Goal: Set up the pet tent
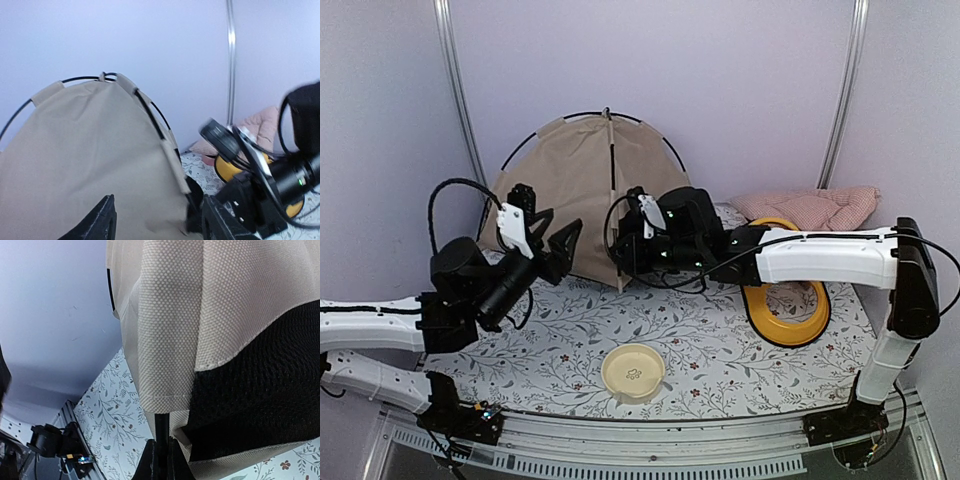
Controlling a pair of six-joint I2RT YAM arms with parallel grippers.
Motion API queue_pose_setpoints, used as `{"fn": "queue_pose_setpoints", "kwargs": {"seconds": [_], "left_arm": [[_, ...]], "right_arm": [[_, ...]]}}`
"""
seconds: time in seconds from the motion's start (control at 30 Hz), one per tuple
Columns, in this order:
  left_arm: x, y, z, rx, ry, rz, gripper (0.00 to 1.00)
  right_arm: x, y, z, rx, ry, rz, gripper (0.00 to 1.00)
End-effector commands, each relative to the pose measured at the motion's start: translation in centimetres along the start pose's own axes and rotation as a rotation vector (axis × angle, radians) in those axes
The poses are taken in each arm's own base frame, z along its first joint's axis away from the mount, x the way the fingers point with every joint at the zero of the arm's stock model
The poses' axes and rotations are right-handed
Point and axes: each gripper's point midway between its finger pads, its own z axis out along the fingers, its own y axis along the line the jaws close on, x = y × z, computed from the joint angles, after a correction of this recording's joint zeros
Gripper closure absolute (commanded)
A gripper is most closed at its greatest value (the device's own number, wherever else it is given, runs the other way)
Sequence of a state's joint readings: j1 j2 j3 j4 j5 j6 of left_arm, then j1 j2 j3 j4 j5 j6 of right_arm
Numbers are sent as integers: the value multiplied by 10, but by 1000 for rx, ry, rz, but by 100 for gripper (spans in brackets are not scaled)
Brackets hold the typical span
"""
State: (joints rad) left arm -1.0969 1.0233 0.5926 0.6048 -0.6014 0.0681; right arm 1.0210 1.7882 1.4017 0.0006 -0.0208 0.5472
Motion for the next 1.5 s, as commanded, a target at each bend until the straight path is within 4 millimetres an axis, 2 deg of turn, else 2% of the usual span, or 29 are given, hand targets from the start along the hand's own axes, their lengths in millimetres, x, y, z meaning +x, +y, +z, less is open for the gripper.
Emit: {"fn": "queue_pose_setpoints", "kwargs": {"seconds": [0.0, 0.07, 0.1, 0.2, 0.27, 0.3, 0.4, 0.53, 0.67, 0.77, 0.83, 1.07, 1.2, 1.33, 1.4, 1.47], "left_arm": [[-28, 53, 14, -122, 68, -118, 38], [-36, 72, 24, -159, 107, -119, 36], [-48, 80, 29, -173, 110, -120, 35], [-52, 98, 44, -202, 162, -90, 30], [-45, 107, 56, -201, 212, -79, 28], [-42, 111, 62, -197, 233, -79, 27], [-32, 120, 78, -165, 292, -79, 25], [-28, 124, 95, -92, 351, -65, 25], [-36, 118, 101, 18, 372, -53, 24], [-42, 101, 100, 154, 392, -56, 24], [-35, 88, 97, 242, 443, -52, 24], [-8, 71, 93, 344, 567, -64, 27], [6, 62, 99, 356, 630, -43, 31], [19, 49, 106, 387, 687, 1, 33], [26, 44, 109, 389, 710, 21, 34], [31, 45, 114, 368, 725, 42, 40]], "right_arm": [[34, -29, -8, 57, 76, -133, 100], [53, -51, -8, 109, 112, -173, 100], [68, -66, -9, 138, 141, -178, 100], [103, -101, -14, 205, 215, -169, 99], [115, -110, -21, 217, 240, -151, 86], [117, -111, -24, 216, 243, -147, 74], [111, -104, -38, 198, 223, -142, 49], [94, -99, -58, 210, 175, -149, 25], [83, -96, -69, 208, 151, -163, 9], [75, -91, -74, 194, 136, -168, 1], [66, -87, -78, 182, 117, -170, 1], [25, -63, -99, 138, 19, -194, 1], [11, -59, -100, 133, -5, -206, 0], [5, -58, -92, 136, 1, -212, 5], [1, -56, -88, 134, 1, -218, 10], [-6, -55, -86, 145, -5, -225, 18]]}}
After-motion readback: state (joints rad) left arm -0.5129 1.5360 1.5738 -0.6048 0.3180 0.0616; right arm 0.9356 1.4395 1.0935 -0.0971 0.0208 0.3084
